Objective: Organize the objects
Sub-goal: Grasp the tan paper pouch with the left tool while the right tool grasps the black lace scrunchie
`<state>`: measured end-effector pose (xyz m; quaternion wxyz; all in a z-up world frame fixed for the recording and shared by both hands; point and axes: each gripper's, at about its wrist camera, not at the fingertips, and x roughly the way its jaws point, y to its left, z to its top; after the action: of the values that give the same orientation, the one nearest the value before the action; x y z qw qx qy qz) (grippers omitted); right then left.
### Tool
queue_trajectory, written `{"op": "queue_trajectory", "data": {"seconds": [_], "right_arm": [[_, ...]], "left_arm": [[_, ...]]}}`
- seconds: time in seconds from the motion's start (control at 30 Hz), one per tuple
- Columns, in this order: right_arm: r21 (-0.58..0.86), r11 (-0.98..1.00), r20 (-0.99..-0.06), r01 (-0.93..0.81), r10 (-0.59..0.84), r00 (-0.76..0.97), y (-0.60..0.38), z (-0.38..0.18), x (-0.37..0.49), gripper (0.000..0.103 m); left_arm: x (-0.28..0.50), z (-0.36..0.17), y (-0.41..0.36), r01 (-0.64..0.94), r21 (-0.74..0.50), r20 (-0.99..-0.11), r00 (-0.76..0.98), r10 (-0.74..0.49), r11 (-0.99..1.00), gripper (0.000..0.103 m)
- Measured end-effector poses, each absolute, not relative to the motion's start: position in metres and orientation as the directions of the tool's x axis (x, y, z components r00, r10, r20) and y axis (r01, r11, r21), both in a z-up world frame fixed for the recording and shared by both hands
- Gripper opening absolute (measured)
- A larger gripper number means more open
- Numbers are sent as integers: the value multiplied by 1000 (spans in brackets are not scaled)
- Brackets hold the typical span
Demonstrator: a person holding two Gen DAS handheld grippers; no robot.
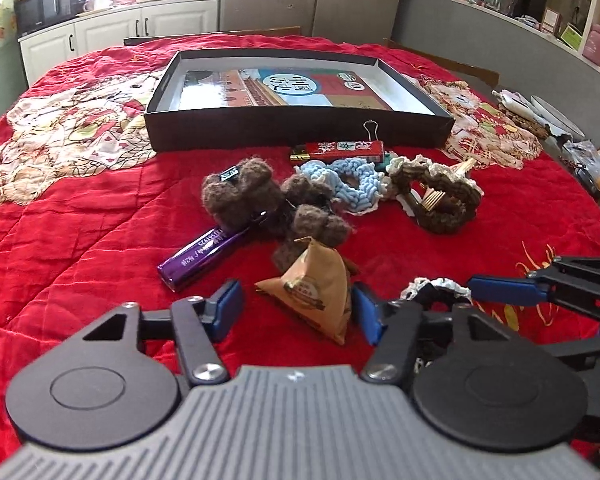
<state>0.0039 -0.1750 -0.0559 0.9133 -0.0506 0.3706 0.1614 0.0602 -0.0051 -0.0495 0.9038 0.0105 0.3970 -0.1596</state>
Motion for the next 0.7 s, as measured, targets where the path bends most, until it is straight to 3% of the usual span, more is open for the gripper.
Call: {"op": "queue_trajectory", "data": {"seconds": [0.37,0.7], "right_arm": [[-13,931,-689,-365,256,678,-171,-57,2,17],[-20,932,-679,-363,253,689,-172,-54,1,11]], "left_arm": [[64,-51,-4,302,-121,-712,637,-294,946,53],[62,-48,4,304,-159,-706,630,-323,940,51]]}}
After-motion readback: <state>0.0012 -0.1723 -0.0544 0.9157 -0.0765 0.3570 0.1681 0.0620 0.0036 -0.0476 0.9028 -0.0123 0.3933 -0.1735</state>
